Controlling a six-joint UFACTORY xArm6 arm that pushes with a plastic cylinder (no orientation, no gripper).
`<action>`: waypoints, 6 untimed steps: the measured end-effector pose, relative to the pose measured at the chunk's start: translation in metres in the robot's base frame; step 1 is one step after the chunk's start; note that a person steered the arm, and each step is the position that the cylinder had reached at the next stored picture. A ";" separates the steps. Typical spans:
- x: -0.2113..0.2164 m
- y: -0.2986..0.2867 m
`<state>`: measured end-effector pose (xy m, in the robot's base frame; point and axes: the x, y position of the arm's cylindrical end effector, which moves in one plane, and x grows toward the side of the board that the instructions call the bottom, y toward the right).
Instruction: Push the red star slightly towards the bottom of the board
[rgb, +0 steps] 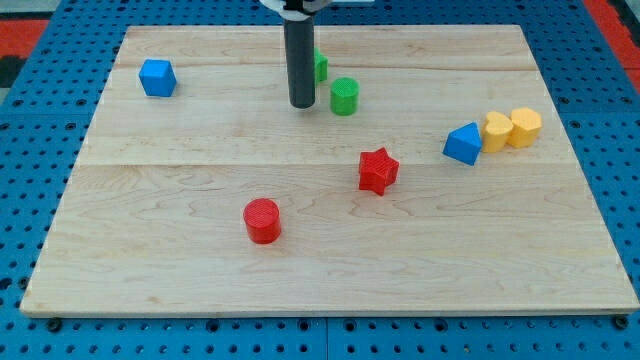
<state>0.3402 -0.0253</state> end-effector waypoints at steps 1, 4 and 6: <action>-0.010 0.001; -0.003 0.066; 0.011 0.119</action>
